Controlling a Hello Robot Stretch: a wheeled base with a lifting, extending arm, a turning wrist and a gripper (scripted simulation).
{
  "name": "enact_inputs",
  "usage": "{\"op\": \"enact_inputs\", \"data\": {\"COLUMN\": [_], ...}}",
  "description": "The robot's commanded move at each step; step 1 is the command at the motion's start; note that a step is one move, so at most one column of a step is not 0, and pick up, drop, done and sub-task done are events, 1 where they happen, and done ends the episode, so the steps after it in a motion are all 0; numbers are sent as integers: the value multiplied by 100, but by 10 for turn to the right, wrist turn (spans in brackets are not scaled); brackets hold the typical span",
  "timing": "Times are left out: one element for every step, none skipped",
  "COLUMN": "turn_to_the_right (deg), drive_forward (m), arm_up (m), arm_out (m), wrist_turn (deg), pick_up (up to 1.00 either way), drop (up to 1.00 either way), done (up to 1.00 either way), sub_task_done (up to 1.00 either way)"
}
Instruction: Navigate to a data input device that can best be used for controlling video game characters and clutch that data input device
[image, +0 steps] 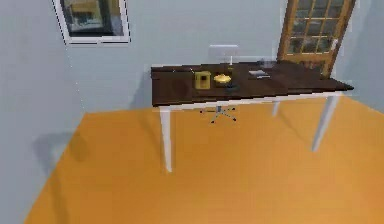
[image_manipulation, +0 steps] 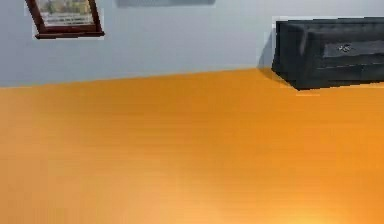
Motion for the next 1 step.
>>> {"op": "enact_inputs", "data": {"turn_to_the_right": [0], "drive_forward": [75], "arm_up": [0], "arm_out": [0], "wrist_turn": [0], "pick_up": [0], "drop": [0], "done": [0], "sub_task_done": [0]}}
